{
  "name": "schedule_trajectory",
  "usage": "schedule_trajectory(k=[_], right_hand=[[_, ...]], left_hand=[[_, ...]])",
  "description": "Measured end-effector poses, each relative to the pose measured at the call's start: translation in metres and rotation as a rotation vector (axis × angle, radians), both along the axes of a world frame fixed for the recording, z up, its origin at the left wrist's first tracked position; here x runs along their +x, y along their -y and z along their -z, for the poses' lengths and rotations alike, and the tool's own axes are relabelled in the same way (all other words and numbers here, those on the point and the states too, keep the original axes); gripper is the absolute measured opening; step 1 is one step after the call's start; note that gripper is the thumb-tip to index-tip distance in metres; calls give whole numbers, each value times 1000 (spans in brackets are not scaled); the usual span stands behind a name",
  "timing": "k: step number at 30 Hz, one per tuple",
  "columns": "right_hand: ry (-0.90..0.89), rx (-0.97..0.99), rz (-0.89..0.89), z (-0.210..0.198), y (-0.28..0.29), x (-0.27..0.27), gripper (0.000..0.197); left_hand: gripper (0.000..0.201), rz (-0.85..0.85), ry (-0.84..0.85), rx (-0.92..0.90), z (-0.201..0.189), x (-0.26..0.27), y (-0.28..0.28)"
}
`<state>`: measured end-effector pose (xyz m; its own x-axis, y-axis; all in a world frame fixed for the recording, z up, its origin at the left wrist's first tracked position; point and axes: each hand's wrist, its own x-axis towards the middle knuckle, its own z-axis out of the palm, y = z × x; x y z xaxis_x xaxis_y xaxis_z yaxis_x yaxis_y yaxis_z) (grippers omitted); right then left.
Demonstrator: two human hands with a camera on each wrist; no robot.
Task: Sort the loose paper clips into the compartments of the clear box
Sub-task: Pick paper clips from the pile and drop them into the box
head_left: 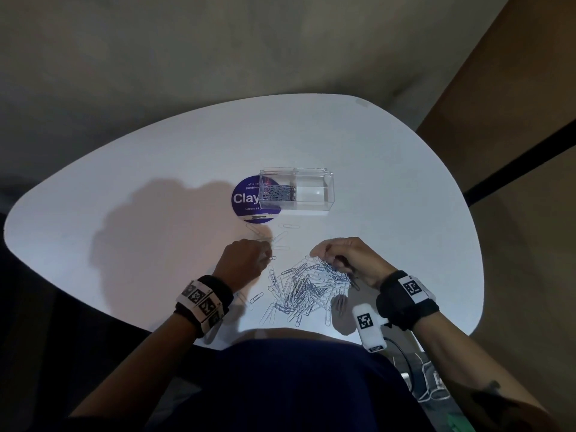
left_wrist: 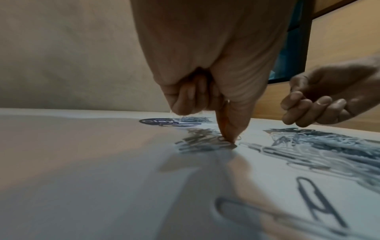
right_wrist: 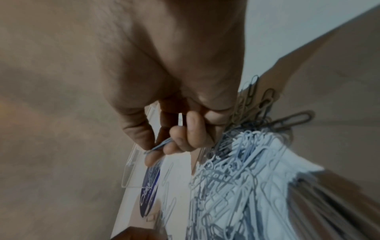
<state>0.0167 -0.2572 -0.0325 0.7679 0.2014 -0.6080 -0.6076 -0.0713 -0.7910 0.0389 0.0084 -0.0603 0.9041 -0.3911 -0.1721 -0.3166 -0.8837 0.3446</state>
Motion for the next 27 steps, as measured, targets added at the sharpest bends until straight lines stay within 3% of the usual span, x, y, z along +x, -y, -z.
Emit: schedule_trajectory(k=[4,6,9,12,15,20,25,27], right_hand=[[-72,166,53,-1,-1,0,27],[-94,198,84,-3,-2,0,36],[-67,166,143,-4,-2,-2,36],[11,48,107,5,4,-2,32],[152,-136,-49,10,5,-5,14],[400,-647,-359,20,4,-14,28],[436,-795,-436,26,-1,-17,31],[429,-760,-429,27,-2,-17,28]], left_hand=[[8,-15,-35,47,5,-2,8],[16,-84,-143,-50,6,-2,7],[21,-302,-469,-467,-3,0,1],[8,-525,-836,-963,-22,0,-2],[4,-573,-950,-1121,-33,1,-2],[39,-512,-875,-932,-22,1,9],[26,-31,-340,-320,-13,-3,21],[21,104,-249,-217,-10,-8,22]])
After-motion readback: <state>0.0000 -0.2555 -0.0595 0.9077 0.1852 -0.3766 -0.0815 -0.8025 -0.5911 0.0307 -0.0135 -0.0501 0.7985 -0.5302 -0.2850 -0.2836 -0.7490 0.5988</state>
